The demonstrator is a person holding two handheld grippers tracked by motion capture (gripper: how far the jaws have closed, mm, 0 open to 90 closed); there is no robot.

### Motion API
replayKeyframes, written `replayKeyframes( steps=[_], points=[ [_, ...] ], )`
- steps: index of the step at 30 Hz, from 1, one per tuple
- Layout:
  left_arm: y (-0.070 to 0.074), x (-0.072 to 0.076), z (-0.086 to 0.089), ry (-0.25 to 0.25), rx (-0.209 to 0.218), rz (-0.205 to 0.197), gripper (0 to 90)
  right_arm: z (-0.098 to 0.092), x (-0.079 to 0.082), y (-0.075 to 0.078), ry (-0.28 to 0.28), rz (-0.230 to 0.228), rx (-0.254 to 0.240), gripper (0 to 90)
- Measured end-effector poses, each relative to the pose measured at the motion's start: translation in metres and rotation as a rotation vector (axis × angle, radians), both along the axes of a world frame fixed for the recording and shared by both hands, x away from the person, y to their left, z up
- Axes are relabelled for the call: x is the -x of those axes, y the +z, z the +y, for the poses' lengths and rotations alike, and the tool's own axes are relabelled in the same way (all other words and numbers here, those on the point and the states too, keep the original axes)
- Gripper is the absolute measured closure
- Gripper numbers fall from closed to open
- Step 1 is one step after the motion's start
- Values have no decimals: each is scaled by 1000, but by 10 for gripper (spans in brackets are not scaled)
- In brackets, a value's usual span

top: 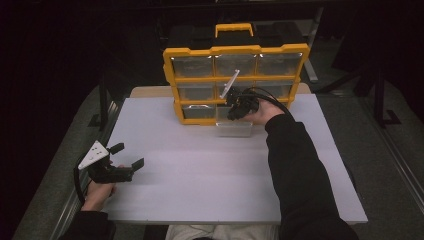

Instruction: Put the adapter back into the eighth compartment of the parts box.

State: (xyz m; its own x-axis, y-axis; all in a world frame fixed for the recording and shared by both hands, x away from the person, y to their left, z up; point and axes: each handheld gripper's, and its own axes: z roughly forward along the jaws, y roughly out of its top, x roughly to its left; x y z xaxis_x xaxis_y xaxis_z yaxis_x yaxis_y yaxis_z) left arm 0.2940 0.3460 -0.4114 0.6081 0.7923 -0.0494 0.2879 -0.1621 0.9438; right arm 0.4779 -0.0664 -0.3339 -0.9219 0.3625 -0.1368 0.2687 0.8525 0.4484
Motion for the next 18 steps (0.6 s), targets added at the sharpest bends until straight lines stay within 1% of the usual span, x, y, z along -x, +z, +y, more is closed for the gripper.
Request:
replayKeyframes(
  steps=[3,7,10,12,15,16,18],
  points=[
    [0,0,0,-3,0,3,0,-1,1,2,-12,-5,-5,685],
    [0,0,-1,-8,-4,6,0,-4,2,4,-6,-11,0,660],
    [-1,-1,-1,-9,-4,6,0,-6,5,7,-17,-7,2,623],
    [0,0,-1,-10,-5,5,0,-8,7,9,-28,-8,2,577],
    [0,0,-1,-9,-5,4,0,-12,9,12,-61,-18,3,475],
    [0,0,-1,-9,-3,3,0,-13,9,13,-68,-17,1,468],
    [0,0,-1,-11,-6,2,0,-15,11,14,-73,-17,-2,425]
  ],
)
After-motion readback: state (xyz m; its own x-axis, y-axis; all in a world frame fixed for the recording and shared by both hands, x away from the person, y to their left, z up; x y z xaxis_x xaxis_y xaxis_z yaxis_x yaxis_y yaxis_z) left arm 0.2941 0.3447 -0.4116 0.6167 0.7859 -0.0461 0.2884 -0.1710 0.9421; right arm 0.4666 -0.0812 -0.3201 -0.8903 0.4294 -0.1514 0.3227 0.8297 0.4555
